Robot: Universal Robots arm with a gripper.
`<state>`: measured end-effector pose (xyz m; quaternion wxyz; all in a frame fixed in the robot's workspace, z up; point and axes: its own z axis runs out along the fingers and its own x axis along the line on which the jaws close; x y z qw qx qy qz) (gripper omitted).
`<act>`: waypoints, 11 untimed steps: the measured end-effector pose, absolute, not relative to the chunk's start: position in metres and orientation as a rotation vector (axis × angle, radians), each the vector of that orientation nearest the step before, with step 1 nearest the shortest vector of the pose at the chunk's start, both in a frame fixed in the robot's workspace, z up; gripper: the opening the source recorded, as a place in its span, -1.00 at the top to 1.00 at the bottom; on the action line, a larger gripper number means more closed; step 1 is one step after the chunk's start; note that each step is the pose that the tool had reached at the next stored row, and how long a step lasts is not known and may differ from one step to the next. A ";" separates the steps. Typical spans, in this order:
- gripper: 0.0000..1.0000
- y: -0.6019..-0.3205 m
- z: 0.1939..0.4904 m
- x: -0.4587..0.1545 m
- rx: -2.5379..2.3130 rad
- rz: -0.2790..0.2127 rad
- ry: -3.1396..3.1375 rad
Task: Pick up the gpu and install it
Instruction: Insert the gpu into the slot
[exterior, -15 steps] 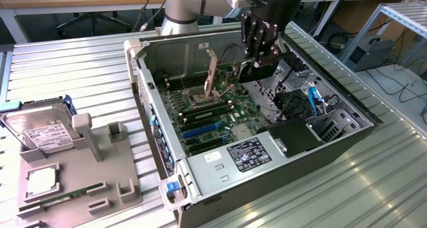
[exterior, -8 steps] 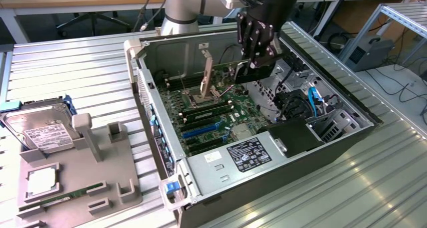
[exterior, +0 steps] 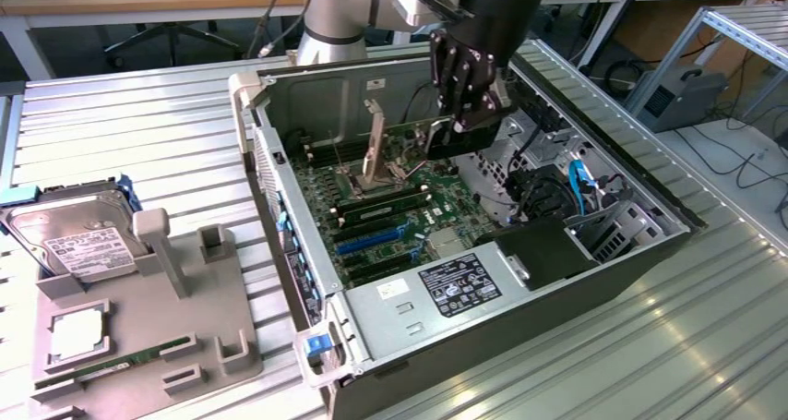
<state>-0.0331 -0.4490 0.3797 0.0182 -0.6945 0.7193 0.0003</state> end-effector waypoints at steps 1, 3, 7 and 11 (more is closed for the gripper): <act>0.45 -0.449 0.378 -0.034 -2.157 0.001 2.234; 0.45 -0.449 0.375 -0.035 -2.157 0.001 2.234; 0.45 -0.449 0.369 -0.036 -2.157 0.001 2.234; 0.45 -0.449 0.368 -0.036 -2.157 0.001 2.234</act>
